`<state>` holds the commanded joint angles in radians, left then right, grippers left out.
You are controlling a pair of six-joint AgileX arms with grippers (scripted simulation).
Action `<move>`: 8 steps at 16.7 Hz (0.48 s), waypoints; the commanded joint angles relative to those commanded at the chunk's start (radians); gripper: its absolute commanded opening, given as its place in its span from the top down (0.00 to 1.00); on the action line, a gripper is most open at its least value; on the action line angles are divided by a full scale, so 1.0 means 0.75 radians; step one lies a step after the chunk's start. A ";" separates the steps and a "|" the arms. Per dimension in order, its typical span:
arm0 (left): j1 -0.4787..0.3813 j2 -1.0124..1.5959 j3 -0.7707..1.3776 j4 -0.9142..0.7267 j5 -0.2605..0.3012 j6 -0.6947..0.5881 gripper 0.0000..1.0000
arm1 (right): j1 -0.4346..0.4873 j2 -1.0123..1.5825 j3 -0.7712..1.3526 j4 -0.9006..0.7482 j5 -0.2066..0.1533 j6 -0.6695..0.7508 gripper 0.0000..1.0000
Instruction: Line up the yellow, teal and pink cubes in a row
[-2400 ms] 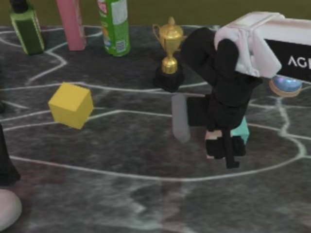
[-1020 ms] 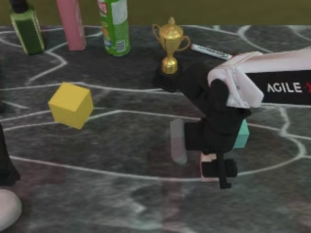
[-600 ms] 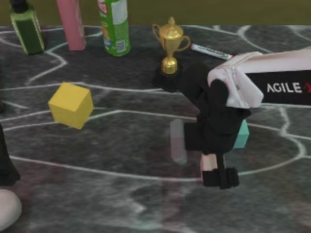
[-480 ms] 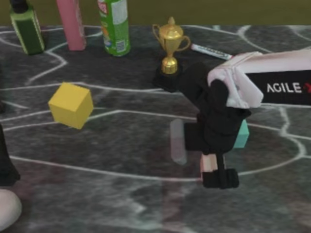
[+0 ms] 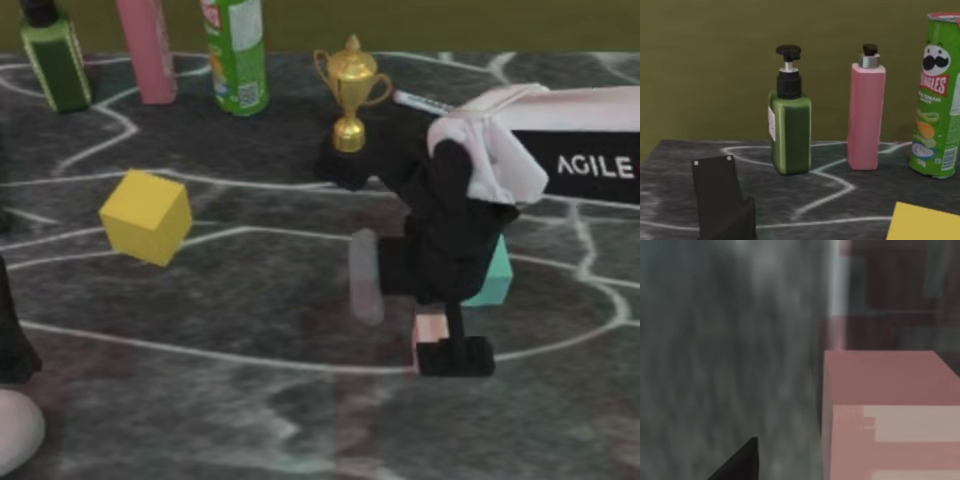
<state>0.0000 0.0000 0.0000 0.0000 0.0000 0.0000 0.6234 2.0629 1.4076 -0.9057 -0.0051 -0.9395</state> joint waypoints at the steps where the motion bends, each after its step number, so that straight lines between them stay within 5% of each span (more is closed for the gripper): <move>1: 0.000 0.000 0.000 0.000 0.000 0.000 0.00 | 0.002 -0.019 0.029 -0.060 -0.001 -0.001 0.00; 8: 0.000 0.000 0.000 0.000 0.000 0.000 0.00 | 0.009 -0.093 0.127 -0.228 0.000 -0.005 0.00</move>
<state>0.0000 0.0000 0.0000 0.0000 0.0000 0.0000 0.6299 1.9933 1.5028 -1.0764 -0.0047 -0.9430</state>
